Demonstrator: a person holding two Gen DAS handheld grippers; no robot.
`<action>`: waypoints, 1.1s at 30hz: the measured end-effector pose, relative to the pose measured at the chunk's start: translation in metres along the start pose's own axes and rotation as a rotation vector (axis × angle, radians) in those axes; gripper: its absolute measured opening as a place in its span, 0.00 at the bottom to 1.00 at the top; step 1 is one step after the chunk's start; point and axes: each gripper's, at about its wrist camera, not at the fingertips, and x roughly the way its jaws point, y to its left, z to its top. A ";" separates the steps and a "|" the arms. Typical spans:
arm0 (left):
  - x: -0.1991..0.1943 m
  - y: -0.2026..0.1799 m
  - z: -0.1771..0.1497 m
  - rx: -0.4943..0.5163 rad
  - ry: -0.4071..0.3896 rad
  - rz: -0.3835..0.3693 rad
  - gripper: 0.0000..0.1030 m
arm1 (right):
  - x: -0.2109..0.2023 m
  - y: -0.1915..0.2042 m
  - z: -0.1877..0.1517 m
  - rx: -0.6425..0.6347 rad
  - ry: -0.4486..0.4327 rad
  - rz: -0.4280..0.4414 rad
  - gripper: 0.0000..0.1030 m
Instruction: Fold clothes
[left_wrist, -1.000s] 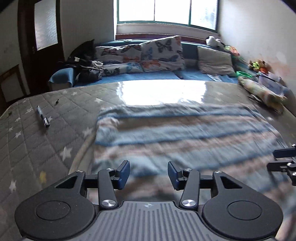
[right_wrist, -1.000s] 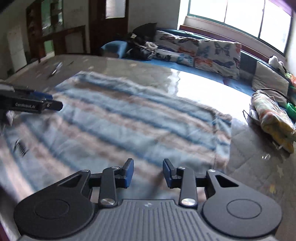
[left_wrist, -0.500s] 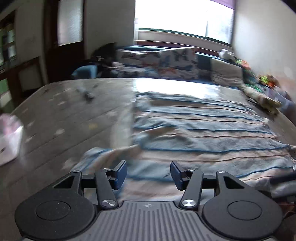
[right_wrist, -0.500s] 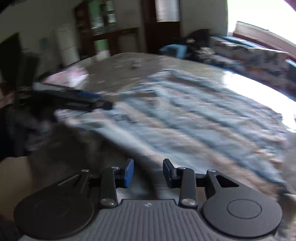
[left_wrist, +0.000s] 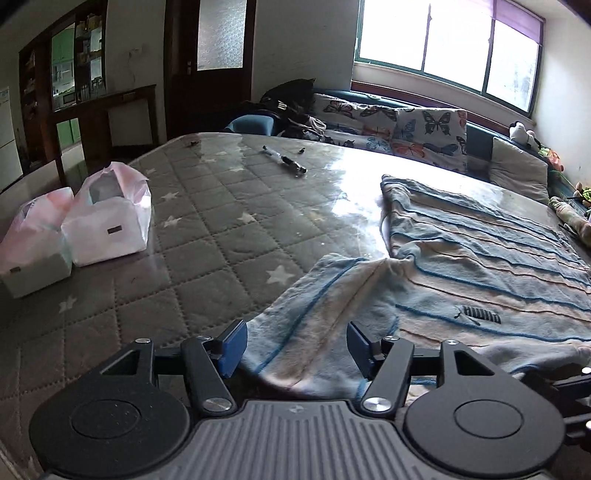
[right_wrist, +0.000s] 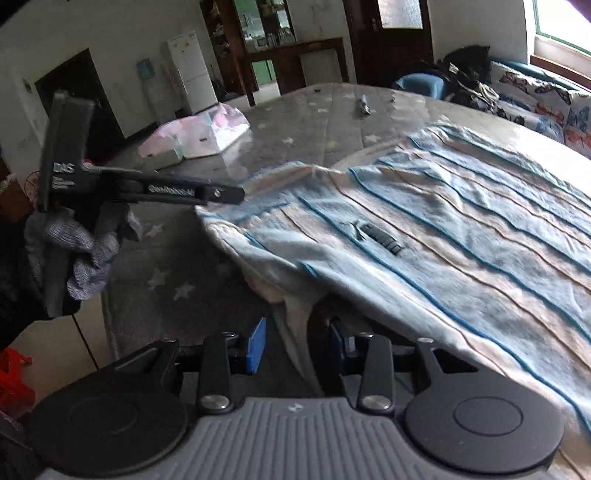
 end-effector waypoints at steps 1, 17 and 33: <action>0.000 0.001 0.000 0.000 0.000 0.002 0.63 | -0.003 0.004 -0.001 -0.015 -0.013 0.016 0.36; -0.016 -0.045 0.012 0.106 -0.049 -0.117 0.66 | -0.046 0.057 -0.028 -0.253 -0.052 -0.005 0.51; -0.005 -0.144 -0.020 0.362 -0.020 -0.321 0.62 | -0.059 -0.034 -0.034 0.009 -0.065 -0.254 0.51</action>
